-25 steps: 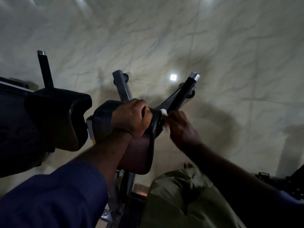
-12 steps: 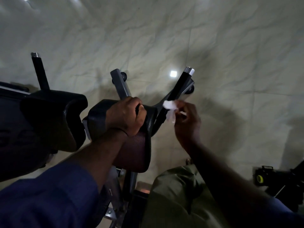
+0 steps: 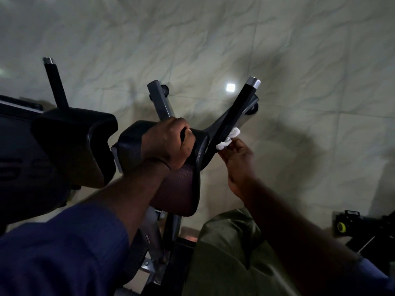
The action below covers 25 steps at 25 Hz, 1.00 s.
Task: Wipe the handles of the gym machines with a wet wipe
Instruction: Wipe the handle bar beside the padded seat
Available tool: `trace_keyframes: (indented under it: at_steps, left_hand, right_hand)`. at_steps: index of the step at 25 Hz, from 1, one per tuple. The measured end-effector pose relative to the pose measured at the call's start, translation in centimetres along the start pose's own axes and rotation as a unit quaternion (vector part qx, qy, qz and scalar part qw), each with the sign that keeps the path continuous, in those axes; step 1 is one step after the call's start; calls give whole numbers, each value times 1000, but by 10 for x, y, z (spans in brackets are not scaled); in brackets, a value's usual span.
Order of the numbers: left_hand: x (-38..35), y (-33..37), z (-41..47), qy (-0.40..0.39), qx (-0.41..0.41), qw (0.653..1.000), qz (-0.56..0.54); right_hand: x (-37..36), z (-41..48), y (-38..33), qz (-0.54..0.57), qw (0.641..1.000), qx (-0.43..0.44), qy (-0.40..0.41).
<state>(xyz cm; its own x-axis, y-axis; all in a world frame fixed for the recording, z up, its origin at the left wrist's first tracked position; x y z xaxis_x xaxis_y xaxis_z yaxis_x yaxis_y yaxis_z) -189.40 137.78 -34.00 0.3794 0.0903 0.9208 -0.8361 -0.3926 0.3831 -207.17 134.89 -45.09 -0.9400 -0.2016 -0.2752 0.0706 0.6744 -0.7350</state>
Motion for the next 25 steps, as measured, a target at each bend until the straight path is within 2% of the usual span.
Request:
trace_keyframes:
  at_steps: [3,6,8,11,12,14,16,17,20,21,22,25]
  left_hand:
    - [1,0,-1,2,6,1000,-3]
    - [2,2,-1,-3,6,1000,0]
    - [2,2,-1,-2,1,1000,0]
    - [2,1,-1,2,2,1000,-2]
    - [3,1,-2,2,4,1000,-6]
    - [2,2,-2,0,3,1000,-2]
    - [2,3,-1,-2,3,1000,2]
    - [3,2,-1,-1,4,1000,0]
    - [3,2,-2,-2,7,1000,-3]
    - [3,3,-2,-5,6,1000,-7]
    - [2,3,-2,-6,5,1000,-9]
    - [2,1,0,-5,4,1000,-6]
  right_hand:
    - [10,6,-10,20,1000,-7,-23]
    - [17,27,-21,67,998,8,14]
    - [7,22,-12,60,997,-9,41]
    - [-12,0,15,6,992,-118,-48]
    - [-9,6,12,-18,990,-129,-58]
    - [4,38,-13,-32,993,-112,-23]
    - [5,54,-29,27,995,-96,-2]
    - [4,49,-27,44,994,-103,-15]
    - [-15,14,7,16,976,-148,-159]
    - [-9,17,8,-4,973,-147,-179]
    - [-3,31,-1,-9,975,-146,-170]
    - [7,59,-31,78,987,-127,-62]
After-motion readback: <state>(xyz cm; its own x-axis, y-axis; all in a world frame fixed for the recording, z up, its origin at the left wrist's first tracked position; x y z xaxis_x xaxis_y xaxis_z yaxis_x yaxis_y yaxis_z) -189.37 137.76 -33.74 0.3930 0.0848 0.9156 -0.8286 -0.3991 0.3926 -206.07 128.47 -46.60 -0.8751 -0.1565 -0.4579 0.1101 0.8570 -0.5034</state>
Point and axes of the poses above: each hand's wrist, its own z-axis towards the middle knuckle, its own x-axis out of the back of the hand, y = z × x, the point moved 4 cm from there along z, towards the middle knuckle, and after that the axes turned 10 degrees about -z, right-handed, at the moved point
